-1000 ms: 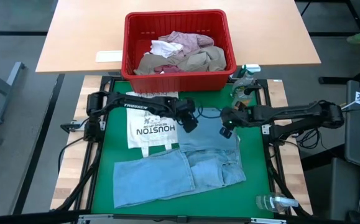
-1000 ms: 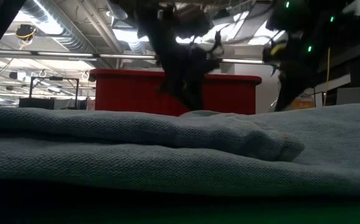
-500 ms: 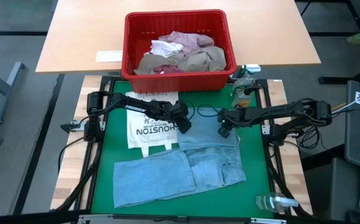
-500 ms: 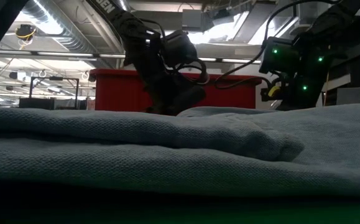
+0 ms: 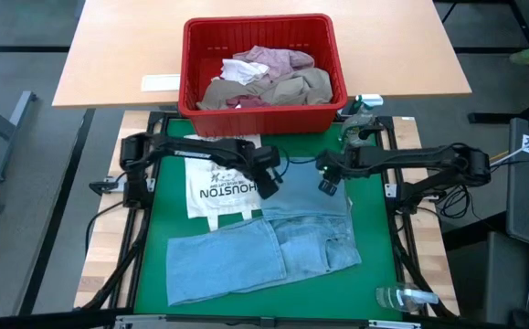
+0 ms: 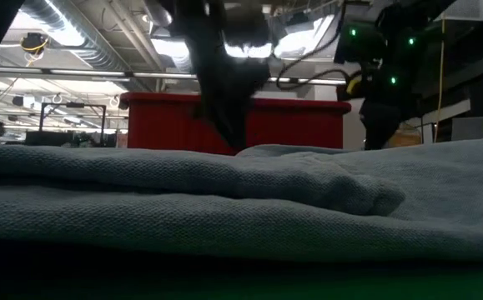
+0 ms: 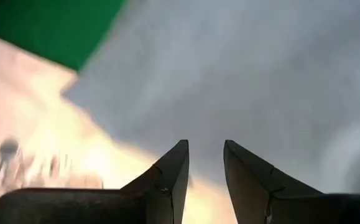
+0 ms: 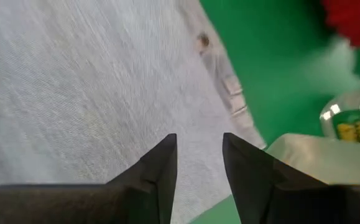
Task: Fold laundry
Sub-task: Fold the light blue pants
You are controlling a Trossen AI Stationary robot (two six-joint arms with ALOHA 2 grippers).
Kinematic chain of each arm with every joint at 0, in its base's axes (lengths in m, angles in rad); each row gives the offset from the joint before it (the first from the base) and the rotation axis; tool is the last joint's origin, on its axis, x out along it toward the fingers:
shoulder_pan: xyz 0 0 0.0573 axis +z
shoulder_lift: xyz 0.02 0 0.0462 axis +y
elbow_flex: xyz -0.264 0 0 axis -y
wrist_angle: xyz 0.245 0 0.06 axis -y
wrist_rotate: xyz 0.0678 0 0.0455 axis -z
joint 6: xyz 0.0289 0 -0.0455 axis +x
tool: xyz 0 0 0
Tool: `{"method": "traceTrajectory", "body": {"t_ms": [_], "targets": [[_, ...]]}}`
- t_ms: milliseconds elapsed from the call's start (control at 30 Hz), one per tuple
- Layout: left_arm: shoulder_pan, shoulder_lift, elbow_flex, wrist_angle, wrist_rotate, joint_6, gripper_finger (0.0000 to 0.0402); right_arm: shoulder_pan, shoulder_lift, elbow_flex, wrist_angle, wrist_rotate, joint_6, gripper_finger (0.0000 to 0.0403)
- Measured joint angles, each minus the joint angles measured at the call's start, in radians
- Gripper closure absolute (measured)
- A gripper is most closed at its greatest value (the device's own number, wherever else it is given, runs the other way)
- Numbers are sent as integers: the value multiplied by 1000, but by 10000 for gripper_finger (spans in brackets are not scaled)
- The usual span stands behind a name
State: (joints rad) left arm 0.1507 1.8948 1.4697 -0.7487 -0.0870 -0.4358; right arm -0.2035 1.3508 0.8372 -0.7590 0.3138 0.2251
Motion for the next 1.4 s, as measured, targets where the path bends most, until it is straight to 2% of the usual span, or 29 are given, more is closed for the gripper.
{"method": "traceTrajectory", "body": {"t_ms": [100,200,433,567,733,867,967,1233,1300,1400], "targets": [[-55,-52,54,-161,67,-41,305,1,-12,27,-2,-3,-47,274],[-137,-124,58,-222,113,-158,305,1,-25,33,2,-19,-81,274],[-387,-246,-41,-273,119,-595,305,1,-25,33,-16,-19,-123,274],[-541,-260,-110,-299,102,-860,305,1,-25,33,-21,-23,-127,274],[-689,-256,-183,-281,99,-1092,305,1,-25,33,-18,-121,-127,274],[-747,-253,-234,-293,127,-1248,305,1,-25,33,-9,-192,-121,274],[-770,-253,-273,-292,211,-1310,299,1,-25,33,5,-202,-105,274],[-805,-253,-381,-287,440,-1472,220,1,-25,33,3,-202,-99,274],[-810,-253,-392,-292,438,-1486,205,1,-25,33,3,-203,-99,274],[-833,-253,-397,-280,339,-1504,196,1,-25,33,2,-202,-99,274]]}}
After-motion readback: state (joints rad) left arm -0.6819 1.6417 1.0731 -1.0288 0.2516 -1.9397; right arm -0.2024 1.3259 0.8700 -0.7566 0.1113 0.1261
